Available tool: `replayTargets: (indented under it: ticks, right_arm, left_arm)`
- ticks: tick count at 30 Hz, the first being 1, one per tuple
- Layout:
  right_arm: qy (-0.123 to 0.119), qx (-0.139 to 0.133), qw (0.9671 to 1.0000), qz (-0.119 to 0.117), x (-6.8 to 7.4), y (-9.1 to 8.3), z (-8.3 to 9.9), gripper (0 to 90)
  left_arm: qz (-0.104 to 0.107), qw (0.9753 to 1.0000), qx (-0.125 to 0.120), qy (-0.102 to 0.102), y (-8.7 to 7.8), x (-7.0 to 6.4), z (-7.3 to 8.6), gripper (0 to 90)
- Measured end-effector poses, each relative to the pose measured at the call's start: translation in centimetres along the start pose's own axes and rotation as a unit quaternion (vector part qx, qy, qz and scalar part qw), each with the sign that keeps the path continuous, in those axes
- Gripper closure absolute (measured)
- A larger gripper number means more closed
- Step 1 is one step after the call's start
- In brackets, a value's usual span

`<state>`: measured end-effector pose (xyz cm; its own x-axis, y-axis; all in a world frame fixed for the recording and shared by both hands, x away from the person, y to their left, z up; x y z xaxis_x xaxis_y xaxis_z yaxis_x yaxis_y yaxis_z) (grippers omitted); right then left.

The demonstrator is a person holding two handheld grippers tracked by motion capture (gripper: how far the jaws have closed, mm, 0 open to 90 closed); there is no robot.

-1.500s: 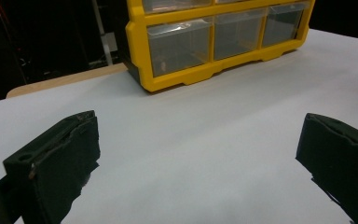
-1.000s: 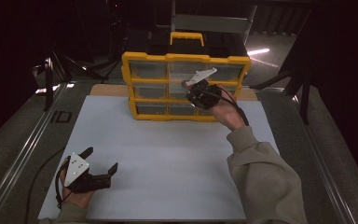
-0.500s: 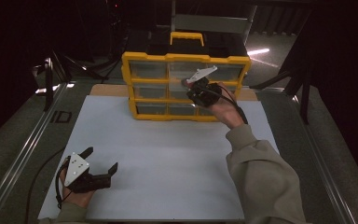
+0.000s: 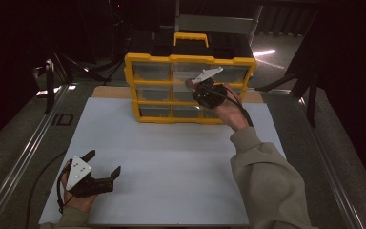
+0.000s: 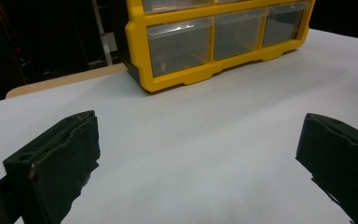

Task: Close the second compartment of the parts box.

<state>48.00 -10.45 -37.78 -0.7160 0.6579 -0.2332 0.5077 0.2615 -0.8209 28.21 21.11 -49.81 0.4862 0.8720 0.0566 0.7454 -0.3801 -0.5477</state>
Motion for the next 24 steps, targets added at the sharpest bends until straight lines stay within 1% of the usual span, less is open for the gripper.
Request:
replayTargets:
  ticks: [7, 20, 24]
  right_arm:
    - [0.010, -0.003, 0.9999, 0.003, -0.4, 0.2, -0.1, 90.0]
    - [0.020, -0.006, 0.9997, 0.011, -1.0, 0.4, -0.2, 90.0]
    - [0.033, -0.016, 0.9993, 0.012, -1.4, 0.3, -0.4, 90.0]
  left_arm:
    - [0.000, 1.0000, -0.001, -0.001, 0.0, 0.0, 0.0, 0.0]
    - [0.000, 1.0000, -0.001, 0.000, 0.0, 0.0, 0.0, 0.0]
    - [0.000, 1.0000, 0.000, 0.000, 0.0, 0.0, 0.0, 0.0]
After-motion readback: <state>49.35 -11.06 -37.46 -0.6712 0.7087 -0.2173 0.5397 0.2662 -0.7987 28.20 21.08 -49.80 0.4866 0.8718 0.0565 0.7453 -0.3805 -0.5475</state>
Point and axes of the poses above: each handheld gripper's, and its own axes: y roughly forward along the jaws, z roughly out of its underside, x roughly to its left, the point moved 6 cm from there along y, roughly forward along the jaws, and after that the axes turned 14 degrees about x, right-handed, at the moved point
